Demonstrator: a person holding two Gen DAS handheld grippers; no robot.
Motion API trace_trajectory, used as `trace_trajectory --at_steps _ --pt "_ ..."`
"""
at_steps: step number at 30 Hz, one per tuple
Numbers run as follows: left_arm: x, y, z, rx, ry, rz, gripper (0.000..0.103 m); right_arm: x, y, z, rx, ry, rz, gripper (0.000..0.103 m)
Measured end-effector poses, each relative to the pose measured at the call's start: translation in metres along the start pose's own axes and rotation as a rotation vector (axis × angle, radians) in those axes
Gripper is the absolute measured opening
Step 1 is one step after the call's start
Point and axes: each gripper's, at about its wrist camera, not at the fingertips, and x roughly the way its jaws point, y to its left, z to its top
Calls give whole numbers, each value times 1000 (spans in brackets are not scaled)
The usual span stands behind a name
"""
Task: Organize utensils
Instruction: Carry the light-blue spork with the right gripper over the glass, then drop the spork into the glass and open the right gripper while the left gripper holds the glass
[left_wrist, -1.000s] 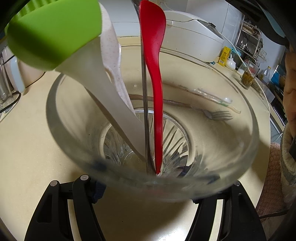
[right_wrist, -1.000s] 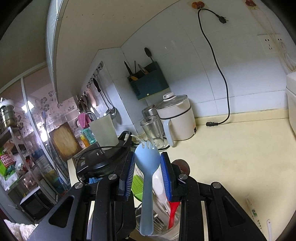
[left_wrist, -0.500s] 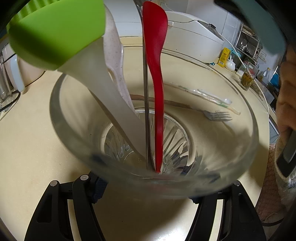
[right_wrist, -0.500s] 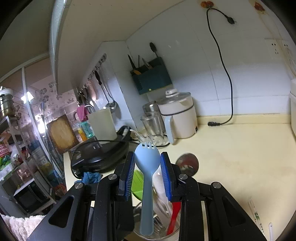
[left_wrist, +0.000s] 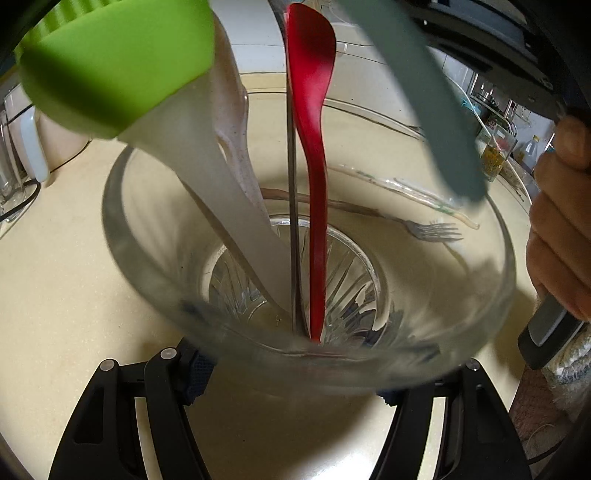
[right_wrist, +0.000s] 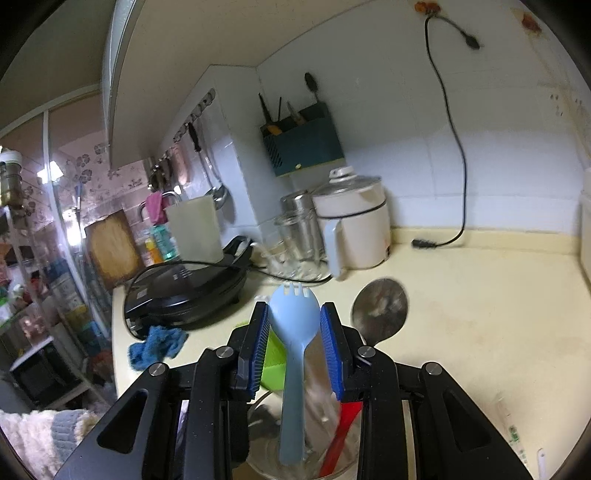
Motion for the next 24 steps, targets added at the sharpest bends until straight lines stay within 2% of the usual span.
trace_trajectory --at_steps 7,13,16,20,24 --pt "-2 0 0 -4 -1 -3 72 4 6 -2 -3 34 3 34" --pt "-2 0 0 -4 -1 -4 72 -13 1 6 30 -13 0 34" --pt "-2 0 0 -4 -1 -3 72 -39 -11 16 60 -63 -25 34" --pt "-2 -1 0 -7 -1 -4 72 -99 -41 28 124 -170 -78 34" --pt "-3 -2 1 -8 -2 -6 72 -157 -74 26 204 -270 -149 34"
